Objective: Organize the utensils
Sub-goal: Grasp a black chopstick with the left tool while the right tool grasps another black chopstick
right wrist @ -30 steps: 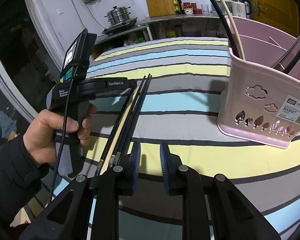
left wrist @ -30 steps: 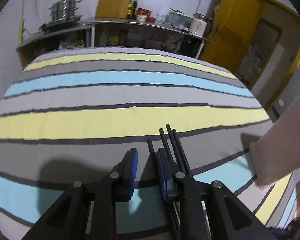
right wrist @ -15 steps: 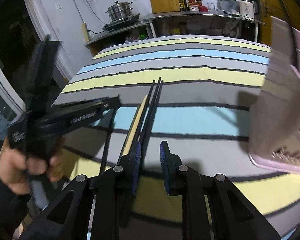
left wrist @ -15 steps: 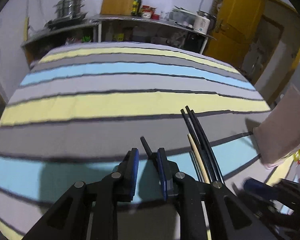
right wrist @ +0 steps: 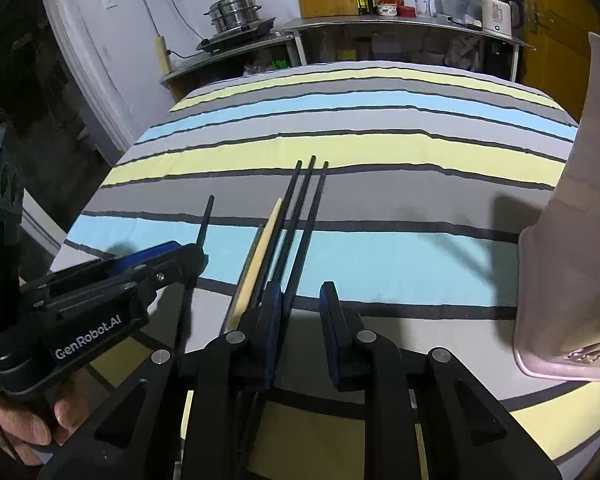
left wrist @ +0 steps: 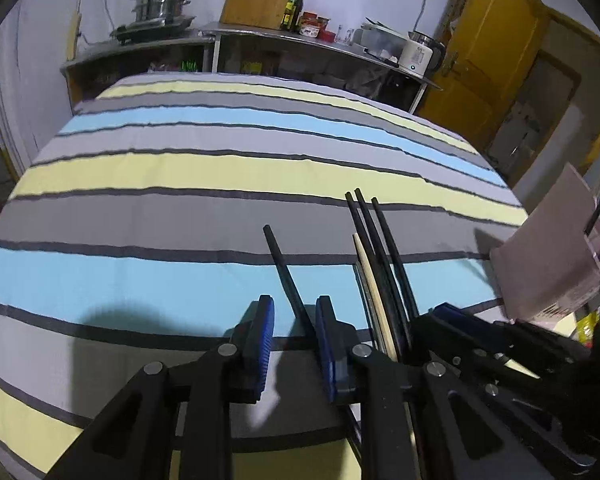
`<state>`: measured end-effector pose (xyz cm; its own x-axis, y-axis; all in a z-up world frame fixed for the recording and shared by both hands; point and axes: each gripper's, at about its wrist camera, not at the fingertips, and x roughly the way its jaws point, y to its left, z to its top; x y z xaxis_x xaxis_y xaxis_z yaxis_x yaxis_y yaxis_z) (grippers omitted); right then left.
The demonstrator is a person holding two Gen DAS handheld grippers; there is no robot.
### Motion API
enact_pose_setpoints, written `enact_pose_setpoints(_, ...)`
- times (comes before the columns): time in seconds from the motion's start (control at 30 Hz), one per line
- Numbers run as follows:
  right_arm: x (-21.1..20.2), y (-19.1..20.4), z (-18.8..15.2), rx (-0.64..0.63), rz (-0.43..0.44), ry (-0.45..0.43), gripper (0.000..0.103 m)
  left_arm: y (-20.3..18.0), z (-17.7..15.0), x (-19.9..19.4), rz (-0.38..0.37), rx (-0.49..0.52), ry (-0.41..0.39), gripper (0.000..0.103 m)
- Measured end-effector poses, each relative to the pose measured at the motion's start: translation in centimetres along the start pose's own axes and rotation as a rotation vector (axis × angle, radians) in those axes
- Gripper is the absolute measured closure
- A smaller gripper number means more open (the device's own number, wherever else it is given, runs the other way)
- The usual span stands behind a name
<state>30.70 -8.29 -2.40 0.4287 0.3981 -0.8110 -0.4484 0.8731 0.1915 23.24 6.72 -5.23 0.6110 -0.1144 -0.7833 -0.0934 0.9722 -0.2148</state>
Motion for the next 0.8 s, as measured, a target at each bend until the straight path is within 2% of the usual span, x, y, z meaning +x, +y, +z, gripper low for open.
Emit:
enact_pose_setpoints(0.17, -0.3, -0.4, -0.1, 0.002, -0.019, 0.007, 0.083, 0.0, -0.1, 0.0, 0.002, 0.023, -0.007, 0.08)
enact_pose_setpoints(0.3, -0.2, -0.7, 0.3, 0.013, -0.038, 0.024, 0.083, 0.4, 0.3, 0.2, -0.002, 0.025, 0.003, 0.086)
enact_pose_setpoints(0.37, 0.0, -0.6, 0.6, 0.012, -0.049, 0.031, 0.083, 0.7, 0.5, 0.2, -0.006, 0.006, 0.011, 0.089)
enact_pose_setpoints(0.53, 0.8, -0.4, 1.5, 0.009, -0.066, 0.035, 0.083, 1.4, 0.1, -0.3, -0.05, -0.106, 0.031, 0.089)
enact_pose_setpoints(0.73, 1.4, -0.4, 2.1, 0.002, -0.078, 0.031, 0.083, 0.8, 0.2, 0.0, -0.029, -0.105, 0.025, 0.089)
enact_pose_setpoints(0.8, 1.6, -0.3, 2.3, -0.005, -0.09, 0.03, 0.087, 0.4, 0.4, 0.4, -0.017, -0.085, 0.021, 0.089)
